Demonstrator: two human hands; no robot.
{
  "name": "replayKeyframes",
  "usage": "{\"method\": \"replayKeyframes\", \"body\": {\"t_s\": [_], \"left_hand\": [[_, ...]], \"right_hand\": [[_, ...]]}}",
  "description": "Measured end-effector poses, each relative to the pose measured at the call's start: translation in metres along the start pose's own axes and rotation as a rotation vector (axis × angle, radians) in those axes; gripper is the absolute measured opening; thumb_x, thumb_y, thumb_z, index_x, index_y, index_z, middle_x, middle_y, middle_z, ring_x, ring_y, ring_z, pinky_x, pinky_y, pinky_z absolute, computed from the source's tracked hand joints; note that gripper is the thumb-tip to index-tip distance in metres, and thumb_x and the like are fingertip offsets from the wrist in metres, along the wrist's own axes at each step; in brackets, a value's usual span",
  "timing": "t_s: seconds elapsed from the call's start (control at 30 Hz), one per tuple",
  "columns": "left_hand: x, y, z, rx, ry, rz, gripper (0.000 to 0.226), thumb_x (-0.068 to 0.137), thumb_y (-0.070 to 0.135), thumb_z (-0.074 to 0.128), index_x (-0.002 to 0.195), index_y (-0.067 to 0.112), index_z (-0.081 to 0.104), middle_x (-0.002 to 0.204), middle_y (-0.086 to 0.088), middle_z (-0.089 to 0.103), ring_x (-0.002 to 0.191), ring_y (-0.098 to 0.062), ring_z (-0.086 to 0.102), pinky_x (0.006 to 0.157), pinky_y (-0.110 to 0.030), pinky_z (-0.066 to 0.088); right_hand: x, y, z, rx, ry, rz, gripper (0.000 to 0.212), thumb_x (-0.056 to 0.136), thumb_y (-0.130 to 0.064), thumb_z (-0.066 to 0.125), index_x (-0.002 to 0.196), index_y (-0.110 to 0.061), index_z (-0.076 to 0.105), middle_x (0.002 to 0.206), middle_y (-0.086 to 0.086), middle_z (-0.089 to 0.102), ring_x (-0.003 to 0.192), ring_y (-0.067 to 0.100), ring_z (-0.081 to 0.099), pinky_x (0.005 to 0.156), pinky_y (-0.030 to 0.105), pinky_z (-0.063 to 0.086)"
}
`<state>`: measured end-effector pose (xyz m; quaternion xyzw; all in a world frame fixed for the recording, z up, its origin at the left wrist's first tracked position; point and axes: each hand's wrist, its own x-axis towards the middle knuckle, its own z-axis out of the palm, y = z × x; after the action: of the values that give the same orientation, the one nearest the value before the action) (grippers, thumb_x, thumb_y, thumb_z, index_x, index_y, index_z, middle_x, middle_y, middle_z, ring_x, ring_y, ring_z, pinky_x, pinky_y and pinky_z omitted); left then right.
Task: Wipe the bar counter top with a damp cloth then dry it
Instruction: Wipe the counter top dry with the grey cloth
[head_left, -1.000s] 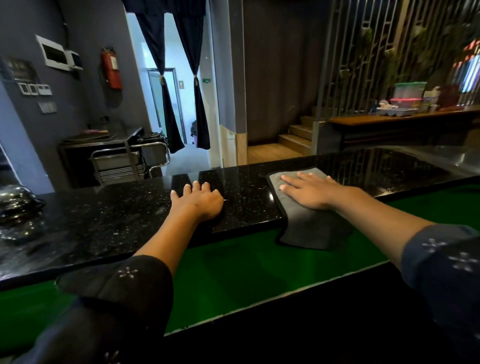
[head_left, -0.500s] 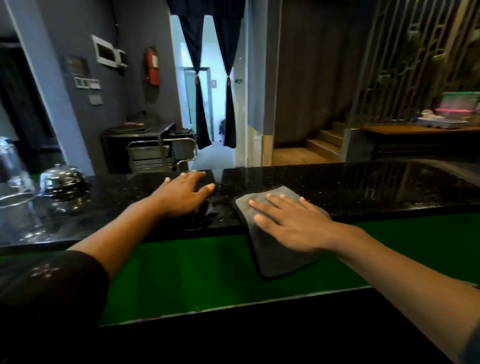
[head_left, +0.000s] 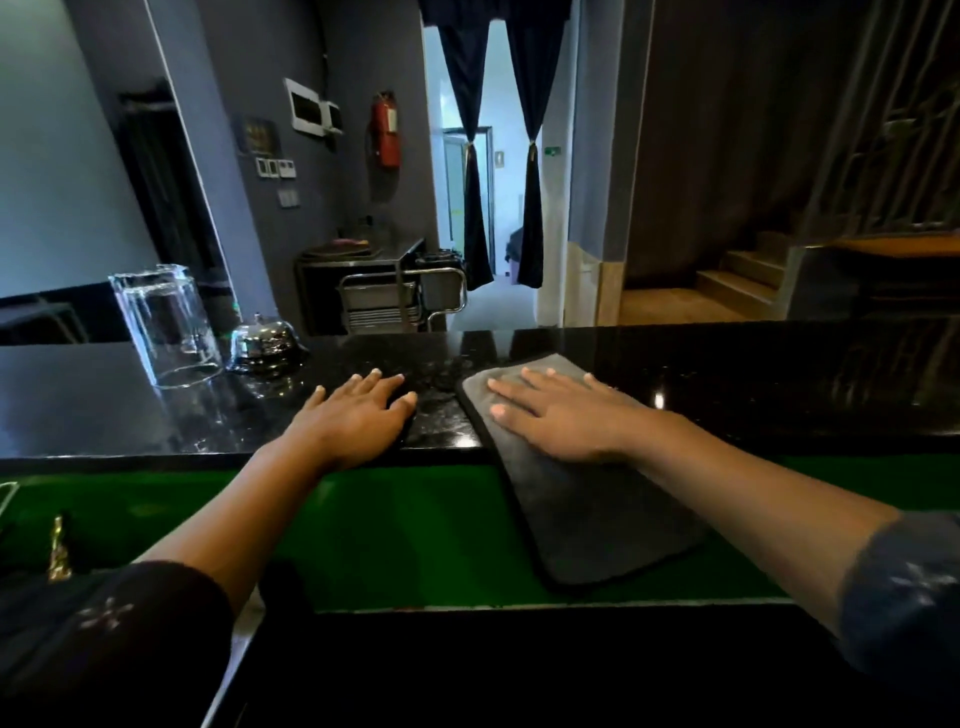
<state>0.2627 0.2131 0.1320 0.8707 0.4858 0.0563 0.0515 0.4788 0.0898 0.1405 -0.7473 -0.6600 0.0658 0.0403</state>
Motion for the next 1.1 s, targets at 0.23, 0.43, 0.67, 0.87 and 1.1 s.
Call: {"method": "replayKeyframes", "body": {"t_s": [0.23, 0.43, 0.67, 0.87, 1.1], "left_hand": [[0.006, 0.002, 0.004, -0.004, 0.03, 0.013, 0.059, 0.097, 0.056, 0.016, 0.152, 0.034, 0.015, 0.161, 0.005, 0.007, 0.148, -0.016, 0.005, 0.118, -0.05, 0.001], [0.006, 0.001, 0.002, -0.08, 0.029, -0.005, 0.061, 0.1, 0.047, 0.013, 0.154, 0.021, 0.007, 0.161, 0.003, 0.009, 0.148, -0.013, 0.006, 0.119, -0.046, 0.001], [0.004, -0.052, -0.026, -0.056, 0.0, -0.023, 0.067, 0.099, 0.055, 0.017, 0.151, 0.014, 0.026, 0.158, -0.009, 0.024, 0.145, -0.024, 0.021, 0.118, -0.044, 0.014], [-0.011, -0.122, -0.025, 0.04, -0.01, -0.15, 0.071, 0.096, 0.06, 0.014, 0.153, 0.019, 0.016, 0.161, -0.006, 0.012, 0.148, -0.022, 0.008, 0.119, -0.048, 0.006], [-0.01, -0.117, -0.023, 0.03, 0.025, -0.173, 0.063, 0.099, 0.053, 0.017, 0.154, 0.02, 0.016, 0.161, -0.003, 0.011, 0.148, -0.019, 0.008, 0.12, -0.042, 0.004]], "right_hand": [[0.037, 0.038, -0.013, -0.006, 0.018, 0.196, 0.064, 0.093, -0.072, 0.009, 0.152, -0.049, 0.009, 0.165, -0.004, 0.003, 0.151, 0.022, 0.003, 0.116, 0.055, -0.001], [0.082, -0.057, -0.001, -0.029, 0.02, 0.071, 0.062, 0.097, -0.065, 0.011, 0.155, -0.041, 0.008, 0.165, 0.002, 0.004, 0.151, 0.027, 0.005, 0.118, 0.057, -0.001], [0.031, -0.031, 0.002, 0.006, -0.006, -0.046, 0.054, 0.098, -0.063, 0.011, 0.151, -0.052, 0.008, 0.165, -0.008, 0.004, 0.151, 0.02, 0.002, 0.117, 0.052, -0.003], [0.072, -0.04, -0.003, -0.012, 0.041, 0.211, 0.062, 0.096, -0.066, 0.01, 0.154, -0.044, 0.01, 0.165, 0.002, 0.004, 0.151, 0.028, 0.005, 0.118, 0.058, 0.0], [0.074, -0.145, 0.018, 0.009, 0.025, -0.097, 0.059, 0.099, -0.062, 0.013, 0.155, -0.042, 0.009, 0.165, 0.002, 0.002, 0.151, 0.026, 0.001, 0.118, 0.056, -0.005]]}}
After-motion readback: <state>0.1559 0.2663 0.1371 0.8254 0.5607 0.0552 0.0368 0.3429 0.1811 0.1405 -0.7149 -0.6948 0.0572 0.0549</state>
